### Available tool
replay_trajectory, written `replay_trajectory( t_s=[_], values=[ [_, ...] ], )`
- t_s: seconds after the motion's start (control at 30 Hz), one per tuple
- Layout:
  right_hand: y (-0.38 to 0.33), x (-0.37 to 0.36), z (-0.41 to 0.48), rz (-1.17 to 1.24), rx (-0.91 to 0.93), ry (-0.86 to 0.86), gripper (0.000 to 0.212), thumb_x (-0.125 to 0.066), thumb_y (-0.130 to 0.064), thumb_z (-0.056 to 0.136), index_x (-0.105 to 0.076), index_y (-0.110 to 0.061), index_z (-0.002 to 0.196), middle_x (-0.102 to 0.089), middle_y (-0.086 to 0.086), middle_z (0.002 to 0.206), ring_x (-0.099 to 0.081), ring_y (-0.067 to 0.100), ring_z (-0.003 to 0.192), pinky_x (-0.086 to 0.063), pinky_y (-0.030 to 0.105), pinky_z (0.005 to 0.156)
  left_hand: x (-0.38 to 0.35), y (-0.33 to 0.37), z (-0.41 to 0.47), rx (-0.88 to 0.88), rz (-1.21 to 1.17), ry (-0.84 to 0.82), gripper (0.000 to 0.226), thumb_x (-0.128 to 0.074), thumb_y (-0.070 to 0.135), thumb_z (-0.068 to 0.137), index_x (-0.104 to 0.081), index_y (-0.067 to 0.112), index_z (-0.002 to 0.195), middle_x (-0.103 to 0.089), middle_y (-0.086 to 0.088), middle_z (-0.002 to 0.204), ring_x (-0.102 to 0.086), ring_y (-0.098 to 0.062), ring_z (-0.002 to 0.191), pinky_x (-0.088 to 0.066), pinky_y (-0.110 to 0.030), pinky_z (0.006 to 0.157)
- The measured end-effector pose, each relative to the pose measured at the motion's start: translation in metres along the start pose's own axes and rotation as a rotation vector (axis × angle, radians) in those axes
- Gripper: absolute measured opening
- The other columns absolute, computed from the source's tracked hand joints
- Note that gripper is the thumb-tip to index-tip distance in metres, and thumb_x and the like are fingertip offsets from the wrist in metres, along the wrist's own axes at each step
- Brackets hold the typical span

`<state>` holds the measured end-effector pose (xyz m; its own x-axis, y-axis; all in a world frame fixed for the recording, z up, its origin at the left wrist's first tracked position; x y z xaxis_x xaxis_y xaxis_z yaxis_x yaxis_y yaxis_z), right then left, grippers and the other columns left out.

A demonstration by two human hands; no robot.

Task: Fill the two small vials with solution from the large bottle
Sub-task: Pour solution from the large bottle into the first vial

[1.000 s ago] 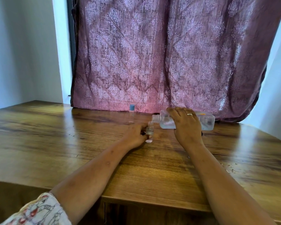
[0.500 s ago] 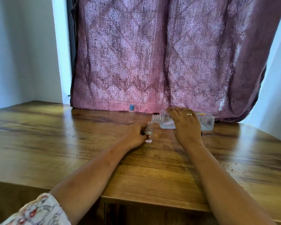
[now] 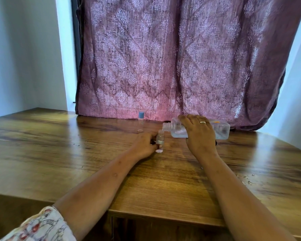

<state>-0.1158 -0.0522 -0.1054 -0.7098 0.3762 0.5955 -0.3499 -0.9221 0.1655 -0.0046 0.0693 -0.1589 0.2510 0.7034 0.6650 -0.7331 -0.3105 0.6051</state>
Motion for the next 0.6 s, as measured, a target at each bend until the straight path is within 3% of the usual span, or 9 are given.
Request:
replay_trajectory(
  t_s=[0.6],
  values=[
    [0.0008, -0.003, 0.0011, 0.001, -0.002, -0.015, 0.065, -0.062, 0.009, 0.062, -0.053, -0.017, 0.121, -0.065, 0.013, 0.112, -0.06, 0.035, 0.101, -0.048, 0.043, 0.09, -0.0031, -0.0052, 0.0016, 0.015, -0.049, -0.018, 0.035, -0.07, 0.02, 0.08, -0.064, 0.016, 0.114, -0.068, 0.0, 0.113, -0.061, -0.013, 0.105, -0.048, -0.03, 0.093]
  ],
)
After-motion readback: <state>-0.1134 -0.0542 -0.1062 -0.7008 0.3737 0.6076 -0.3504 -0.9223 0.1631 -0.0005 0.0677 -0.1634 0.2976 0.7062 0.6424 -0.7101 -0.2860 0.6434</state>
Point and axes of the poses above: each hand's wrist, its own z-axis towards the middle knuckle, its own x-axis out of the back of the hand, y = z × x, the point moved 6 cm from there along z, towards the middle knuckle
